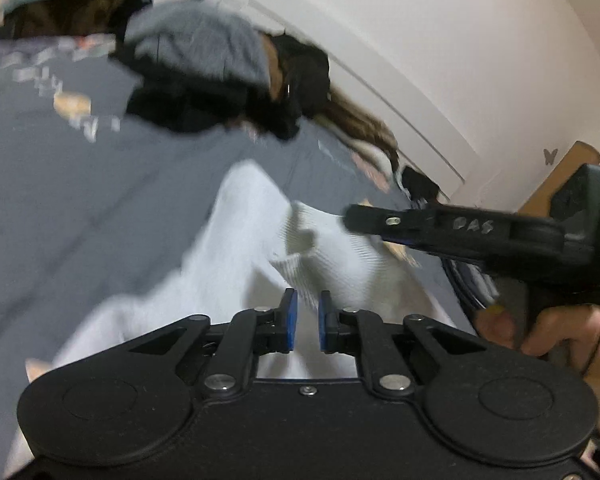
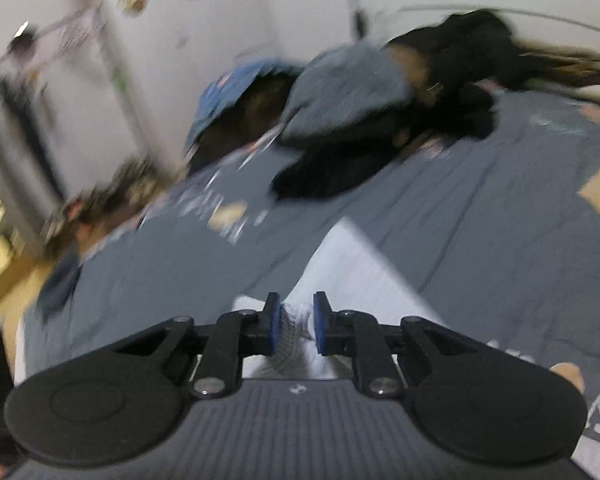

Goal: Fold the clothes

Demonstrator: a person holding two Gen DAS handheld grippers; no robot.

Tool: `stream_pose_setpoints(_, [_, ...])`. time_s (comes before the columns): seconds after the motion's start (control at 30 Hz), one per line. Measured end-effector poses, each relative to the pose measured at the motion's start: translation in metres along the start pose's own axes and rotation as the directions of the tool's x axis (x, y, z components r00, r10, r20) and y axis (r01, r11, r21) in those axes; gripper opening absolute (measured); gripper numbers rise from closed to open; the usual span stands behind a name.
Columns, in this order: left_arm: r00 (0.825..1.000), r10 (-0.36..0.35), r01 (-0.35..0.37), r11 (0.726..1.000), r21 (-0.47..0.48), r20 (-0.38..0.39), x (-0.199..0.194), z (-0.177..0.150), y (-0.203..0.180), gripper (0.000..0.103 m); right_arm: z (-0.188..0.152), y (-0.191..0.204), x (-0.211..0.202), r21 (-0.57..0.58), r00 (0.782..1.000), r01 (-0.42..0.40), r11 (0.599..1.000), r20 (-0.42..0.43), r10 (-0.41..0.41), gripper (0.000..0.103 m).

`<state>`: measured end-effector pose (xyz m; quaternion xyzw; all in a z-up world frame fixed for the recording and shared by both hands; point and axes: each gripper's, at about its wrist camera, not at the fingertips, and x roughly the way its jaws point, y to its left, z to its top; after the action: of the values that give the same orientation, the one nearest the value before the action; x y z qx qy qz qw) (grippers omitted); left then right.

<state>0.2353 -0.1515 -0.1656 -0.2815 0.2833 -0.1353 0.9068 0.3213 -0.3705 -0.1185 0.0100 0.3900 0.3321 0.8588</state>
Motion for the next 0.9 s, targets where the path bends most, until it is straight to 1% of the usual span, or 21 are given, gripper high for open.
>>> stream_pose_setpoints(0.07, [1.0, 0.011, -0.011, 1.0, 0.02, 0.016, 0.005, 0.006, 0.001, 0.011, 0.003, -0.007, 0.0, 0.05, 0.999, 0.02, 0.999, 0.031, -0.022, 0.016])
stream_pose_setpoints(0.13, [0.999, 0.032, -0.033, 0.999, -0.031, -0.02, 0.008, 0.01, 0.012, 0.011, 0.007, -0.013, 0.0, 0.1, 0.997, 0.038, 0.994, 0.061, -0.045, 0.017])
stream_pose_setpoints(0.17, [0.999, 0.028, -0.03, 0.998, -0.056, -0.032, 0.009, 0.011, 0.016, 0.012, 0.008, -0.016, 0.0, 0.125, 0.996, 0.047, 0.991, 0.074, -0.056, 0.017])
stream_pose_setpoints(0.2, [0.999, 0.017, -0.02, 0.998, -0.063, -0.04, 0.009, 0.012, 0.018, 0.013, 0.005, -0.015, 0.01, 0.122, 0.997, 0.054, 0.991, 0.04, -0.059, 0.019])
stream_pose_setpoints(0.23, [0.999, 0.012, -0.015, 0.998, -0.061, -0.046, 0.009, 0.013, 0.018, 0.016, 0.002, -0.013, 0.02, 0.119, 0.998, 0.06, 0.991, 0.006, -0.062, 0.02])
stream_pose_setpoints(0.27, [0.999, 0.008, -0.011, 0.998, -0.06, -0.047, 0.009, 0.014, 0.019, 0.024, 0.001, -0.011, 0.021, 0.104, 0.996, 0.086, 0.991, 0.013, -0.088, 0.02])
stream_pose_setpoints(0.3, [0.999, 0.008, -0.011, 0.998, -0.061, -0.041, 0.009, 0.014, 0.019, 0.028, 0.001, -0.008, 0.023, 0.09, 0.993, 0.112, 0.99, 0.021, -0.114, 0.021])
stream_pose_setpoints(0.33, [0.999, 0.003, -0.006, 0.998, -0.063, -0.037, 0.008, 0.014, 0.019, 0.033, 0.0, -0.005, 0.025, 0.076, 0.99, 0.137, 0.988, 0.029, -0.139, 0.025])
stream_pose_setpoints(0.4, [0.999, -0.019, 0.017, 0.997, -0.069, -0.031, 0.008, 0.016, 0.02, 0.033, 0.004, -0.005, 0.012, 0.119, 0.989, 0.119, 0.986, 0.079, -0.129, 0.026])
stream_pose_setpoints(0.47, [0.998, -0.05, 0.049, 0.997, -0.067, -0.024, 0.006, 0.018, 0.021, 0.033, 0.006, -0.003, -0.015, 0.133, 0.981, 0.108, 0.985, 0.147, -0.127, 0.033])
stream_pose_setpoints(0.53, [0.997, -0.08, 0.079, 0.996, -0.051, -0.017, 0.006, 0.02, 0.02, 0.033, 0.0, 0.005, -0.041, 0.104, 0.97, 0.128, 0.986, 0.192, -0.146, 0.038])
stream_pose_setpoints(0.6, [0.996, -0.09, 0.09, 0.996, 0.015, -0.011, 0.008, 0.021, 0.011, 0.033, -0.015, 0.007, -0.058, 0.108, 0.965, 0.136, 0.985, 0.21, -0.157, 0.039])
stream_pose_setpoints(0.63, [0.995, -0.096, 0.096, 0.993, 0.07, -0.01, 0.008, 0.022, 0.005, 0.033, -0.025, 0.008, -0.066, 0.111, 0.963, 0.141, 0.984, 0.216, -0.163, 0.04])
stream_pose_setpoints(0.7, [0.995, -0.098, 0.1, 0.975, 0.197, -0.022, 0.011, 0.024, -0.007, 0.033, -0.044, 0.009, -0.081, 0.117, 0.957, 0.152, 0.981, 0.23, -0.176, 0.04])
stream_pose_setpoints(0.73, [0.994, -0.102, 0.109, 0.96, 0.259, -0.039, 0.013, 0.026, -0.011, 0.033, -0.052, 0.01, -0.086, 0.119, 0.954, 0.166, 0.979, 0.23, -0.19, 0.041])
stream_pose_setpoints(0.77, [0.991, -0.111, 0.128, 0.94, 0.318, -0.071, 0.015, 0.031, -0.012, 0.033, -0.064, 0.012, -0.092, 0.122, 0.951, 0.175, 0.977, 0.237, -0.2, 0.041])
stream_pose_setpoints(0.83, [0.983, -0.124, 0.169, 0.891, 0.422, -0.134, 0.017, 0.039, -0.013, 0.033, -0.082, 0.013, -0.099, 0.14, 0.947, 0.176, 0.974, 0.246, -0.207, 0.042])
stream_pose_setpoints(0.9, [0.973, -0.139, 0.213, 0.848, 0.485, -0.183, 0.016, 0.05, -0.007, 0.033, -0.099, 0.013, -0.105, 0.17, 0.943, 0.183, 0.968, 0.25, -0.222, 0.042])
